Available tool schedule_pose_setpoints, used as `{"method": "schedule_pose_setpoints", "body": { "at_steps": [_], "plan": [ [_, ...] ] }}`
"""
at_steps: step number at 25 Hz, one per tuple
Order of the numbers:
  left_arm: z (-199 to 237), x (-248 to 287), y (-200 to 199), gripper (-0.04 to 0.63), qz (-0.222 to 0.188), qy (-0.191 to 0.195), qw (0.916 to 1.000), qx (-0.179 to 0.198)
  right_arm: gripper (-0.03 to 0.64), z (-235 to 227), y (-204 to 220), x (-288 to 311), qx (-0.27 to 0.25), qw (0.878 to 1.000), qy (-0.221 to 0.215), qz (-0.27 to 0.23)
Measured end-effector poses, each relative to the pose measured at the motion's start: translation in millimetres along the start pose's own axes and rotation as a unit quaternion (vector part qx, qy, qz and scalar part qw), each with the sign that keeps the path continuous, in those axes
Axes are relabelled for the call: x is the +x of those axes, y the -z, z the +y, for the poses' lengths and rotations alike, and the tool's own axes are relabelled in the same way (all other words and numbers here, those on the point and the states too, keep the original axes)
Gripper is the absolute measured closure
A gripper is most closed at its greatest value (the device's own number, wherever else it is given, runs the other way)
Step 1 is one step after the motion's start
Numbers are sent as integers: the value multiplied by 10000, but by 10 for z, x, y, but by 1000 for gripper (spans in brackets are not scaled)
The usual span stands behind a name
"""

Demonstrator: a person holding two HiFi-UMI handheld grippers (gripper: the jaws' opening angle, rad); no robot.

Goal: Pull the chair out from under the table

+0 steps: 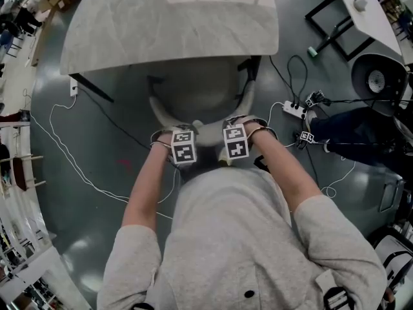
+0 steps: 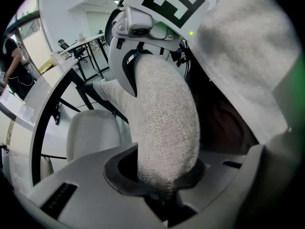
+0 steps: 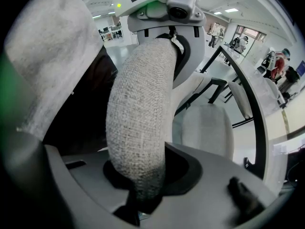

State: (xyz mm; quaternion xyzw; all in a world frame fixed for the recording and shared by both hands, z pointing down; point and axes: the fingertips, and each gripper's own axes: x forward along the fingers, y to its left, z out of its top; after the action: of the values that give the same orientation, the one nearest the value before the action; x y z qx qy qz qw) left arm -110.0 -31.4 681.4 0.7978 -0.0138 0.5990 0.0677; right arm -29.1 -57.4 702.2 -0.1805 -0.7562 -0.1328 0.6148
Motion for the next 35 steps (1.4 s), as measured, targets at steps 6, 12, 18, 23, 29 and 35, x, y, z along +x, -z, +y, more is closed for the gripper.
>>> {"method": "schedule_pose_setpoints", "body": {
  "at_steps": [6, 12, 18, 23, 29, 35],
  "plan": [
    [-198, 31, -25, 485, -4, -27, 10000, -37, 525, 199, -32, 13, -44, 10000, -30, 10],
    [-390, 33, -57, 485, -4, -35, 10000, -71, 525, 382, -67, -3, -67, 10000, -44, 17],
    [-530, 66, -95, 485, 15, -50, 9999, -100, 525, 532, -72, 11, -78, 10000, -58, 5],
    [-661, 61, -126, 485, 21, -45, 9999, -120, 525, 661, -88, -10, -97, 9999, -62, 9],
    [-767, 96, -175, 485, 4, -32, 9999, -131, 525, 779, -72, 4, -114, 9999, -80, 11],
    [-813, 103, -166, 483, -37, -27, 9999, -124, 525, 821, -90, 14, -117, 9999, -64, 28]
  ]
}}
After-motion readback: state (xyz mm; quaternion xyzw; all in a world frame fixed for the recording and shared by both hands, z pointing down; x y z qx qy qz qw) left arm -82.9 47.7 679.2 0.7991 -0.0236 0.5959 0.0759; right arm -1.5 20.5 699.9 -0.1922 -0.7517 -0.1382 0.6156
